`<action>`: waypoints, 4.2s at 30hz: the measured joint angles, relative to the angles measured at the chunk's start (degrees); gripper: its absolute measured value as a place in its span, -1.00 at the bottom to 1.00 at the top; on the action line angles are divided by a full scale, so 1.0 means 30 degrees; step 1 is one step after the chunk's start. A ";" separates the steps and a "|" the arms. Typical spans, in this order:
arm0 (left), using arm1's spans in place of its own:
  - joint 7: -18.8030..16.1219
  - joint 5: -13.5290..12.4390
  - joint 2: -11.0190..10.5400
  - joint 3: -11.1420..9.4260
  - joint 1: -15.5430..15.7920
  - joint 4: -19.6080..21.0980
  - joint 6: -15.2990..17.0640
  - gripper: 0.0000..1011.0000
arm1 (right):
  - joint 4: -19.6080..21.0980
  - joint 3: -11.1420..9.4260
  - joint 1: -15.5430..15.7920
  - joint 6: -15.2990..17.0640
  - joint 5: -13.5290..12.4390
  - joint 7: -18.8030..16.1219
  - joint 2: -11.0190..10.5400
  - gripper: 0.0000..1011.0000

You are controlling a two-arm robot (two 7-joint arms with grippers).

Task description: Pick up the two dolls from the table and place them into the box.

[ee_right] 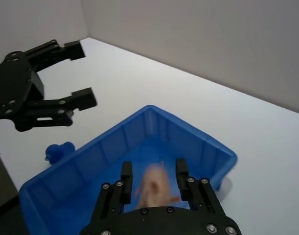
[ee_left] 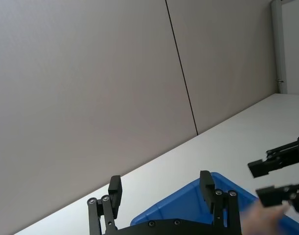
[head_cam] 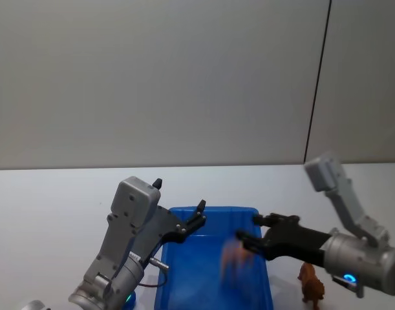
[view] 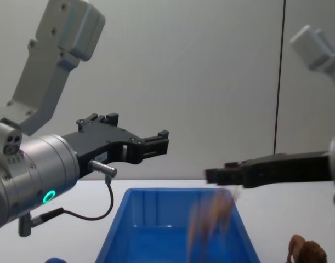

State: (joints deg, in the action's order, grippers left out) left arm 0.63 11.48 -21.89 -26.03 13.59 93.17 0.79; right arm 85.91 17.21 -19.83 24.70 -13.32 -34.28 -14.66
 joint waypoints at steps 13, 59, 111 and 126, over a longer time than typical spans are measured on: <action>-0.0001 0.0001 0.0000 -0.0001 0.0000 0.0000 0.0000 0.98 | -0.0804 0.0723 -0.0676 0.0119 0.1008 -0.0528 0.0549 0.73; -0.0001 0.0000 0.0000 0.0000 0.0000 0.0000 0.0000 0.98 | 0.2473 -0.0648 0.4885 -0.0774 -0.1013 0.5260 -0.3273 0.98; 0.0000 0.0000 0.0000 0.0001 0.0001 0.0000 0.0000 0.98 | 0.3233 -0.0377 0.3265 -0.2696 -0.0044 0.3425 -0.2530 -0.17; -0.0001 0.0000 0.0000 0.0000 0.0001 0.0000 0.0000 0.98 | 0.0616 0.0609 0.0367 -0.1014 0.0257 0.0802 -0.0432 -0.07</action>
State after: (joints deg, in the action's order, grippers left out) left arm 0.62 11.48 -21.89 -26.02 13.59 93.17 0.79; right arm 87.76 19.03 -18.73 21.65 -12.55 -31.87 -15.96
